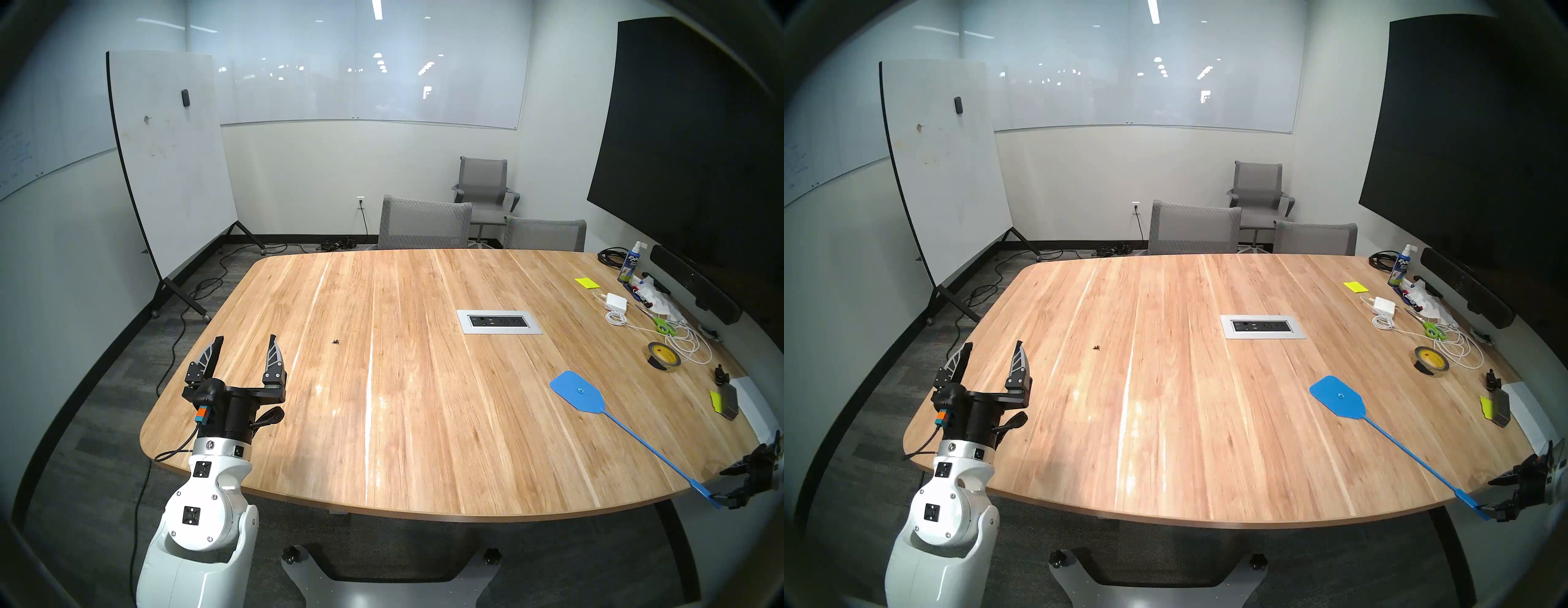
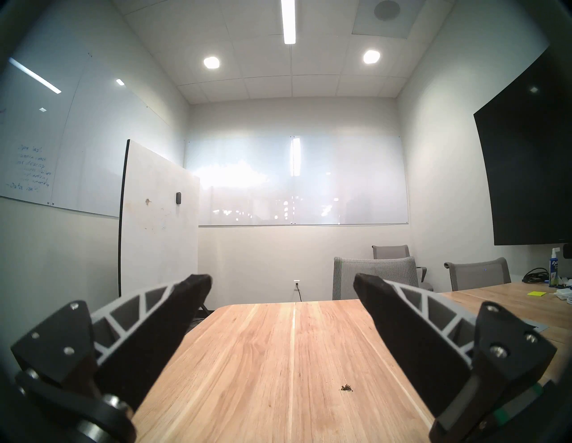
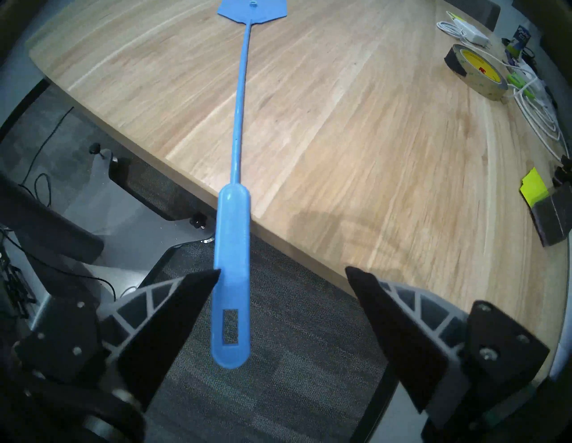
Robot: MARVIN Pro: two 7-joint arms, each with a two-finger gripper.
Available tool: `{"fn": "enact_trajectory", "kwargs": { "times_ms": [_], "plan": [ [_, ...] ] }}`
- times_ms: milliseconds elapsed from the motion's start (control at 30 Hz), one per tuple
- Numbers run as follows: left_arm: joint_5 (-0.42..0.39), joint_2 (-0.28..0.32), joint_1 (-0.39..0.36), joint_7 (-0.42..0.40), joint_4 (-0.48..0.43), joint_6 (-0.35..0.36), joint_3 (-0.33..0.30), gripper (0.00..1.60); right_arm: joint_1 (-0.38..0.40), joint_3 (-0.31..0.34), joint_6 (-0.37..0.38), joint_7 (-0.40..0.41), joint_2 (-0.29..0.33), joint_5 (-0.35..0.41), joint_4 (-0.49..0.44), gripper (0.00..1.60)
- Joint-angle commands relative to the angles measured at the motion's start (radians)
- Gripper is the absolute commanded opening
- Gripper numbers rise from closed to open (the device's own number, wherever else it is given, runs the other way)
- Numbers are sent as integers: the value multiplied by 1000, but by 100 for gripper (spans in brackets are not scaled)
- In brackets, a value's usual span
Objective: Swat a bug on table
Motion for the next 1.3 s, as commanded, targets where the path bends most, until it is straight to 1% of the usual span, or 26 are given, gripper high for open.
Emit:
{"fn": "enact_trajectory", "kwargs": {
  "times_ms": [0, 367, 1267],
  "plan": [
    [1, 1, -1, -1, -17, -6, 1, 160, -21, 11, -3, 72, 43, 12, 0, 160],
    [1, 0, -2, -1, -16, -6, 1, 160, -43, 20, -14, 72, 45, 16, -3, 160],
    [1, 0, -4, -1, -13, -6, 1, 160, -91, 41, -36, 53, 23, 42, -46, 160]
  ]
}}
